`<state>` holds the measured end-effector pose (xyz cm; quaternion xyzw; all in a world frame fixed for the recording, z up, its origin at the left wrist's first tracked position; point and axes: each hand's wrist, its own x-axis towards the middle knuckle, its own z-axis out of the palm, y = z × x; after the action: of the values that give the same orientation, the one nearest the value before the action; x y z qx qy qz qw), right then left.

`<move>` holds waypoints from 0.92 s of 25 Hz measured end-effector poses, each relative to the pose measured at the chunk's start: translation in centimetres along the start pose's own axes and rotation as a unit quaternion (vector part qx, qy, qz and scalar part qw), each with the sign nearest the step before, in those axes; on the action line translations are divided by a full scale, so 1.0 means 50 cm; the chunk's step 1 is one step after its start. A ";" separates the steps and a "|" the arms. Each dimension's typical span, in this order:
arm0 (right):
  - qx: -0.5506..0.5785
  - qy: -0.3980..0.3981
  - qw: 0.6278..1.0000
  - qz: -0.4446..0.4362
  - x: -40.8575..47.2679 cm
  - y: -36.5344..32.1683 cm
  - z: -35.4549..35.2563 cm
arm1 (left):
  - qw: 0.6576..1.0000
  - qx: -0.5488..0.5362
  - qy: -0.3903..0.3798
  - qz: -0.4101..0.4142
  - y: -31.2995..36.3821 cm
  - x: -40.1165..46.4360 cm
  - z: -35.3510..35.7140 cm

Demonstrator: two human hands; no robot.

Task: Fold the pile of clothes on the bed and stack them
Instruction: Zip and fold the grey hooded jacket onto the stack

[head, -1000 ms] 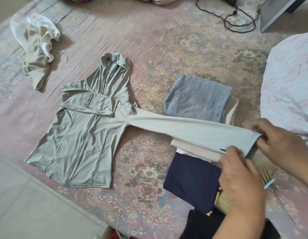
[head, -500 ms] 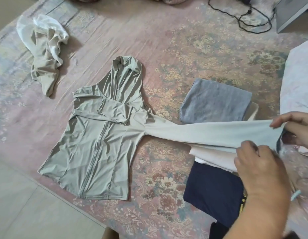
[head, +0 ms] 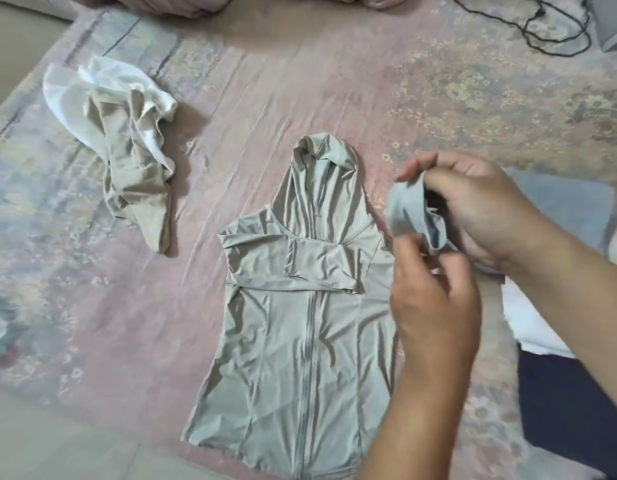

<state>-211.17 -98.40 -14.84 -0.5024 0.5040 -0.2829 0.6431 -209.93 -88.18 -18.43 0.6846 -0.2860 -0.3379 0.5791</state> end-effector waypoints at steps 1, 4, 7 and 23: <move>-0.007 -0.003 1.000 -0.001 0.030 0.013 0.076 | 1.000 0.014 0.004 -0.002 -0.021 0.050 -0.063; -0.017 -0.025 0.999 0.016 0.114 0.041 0.274 | 0.996 0.087 0.026 0.001 -0.084 0.178 -0.227; -0.023 -0.074 0.996 0.048 0.182 0.064 0.393 | 0.986 0.161 0.052 0.005 -0.144 0.274 -0.340; -0.334 0.046 0.921 0.192 0.250 0.515 0.120 | 0.918 0.392 -0.019 -0.051 -0.520 0.364 -0.334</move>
<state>-205.11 -98.50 -43.43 -0.5680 0.6853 0.0083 0.4557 -185.61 -88.12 -44.76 0.8638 -0.3714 -0.2411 0.2404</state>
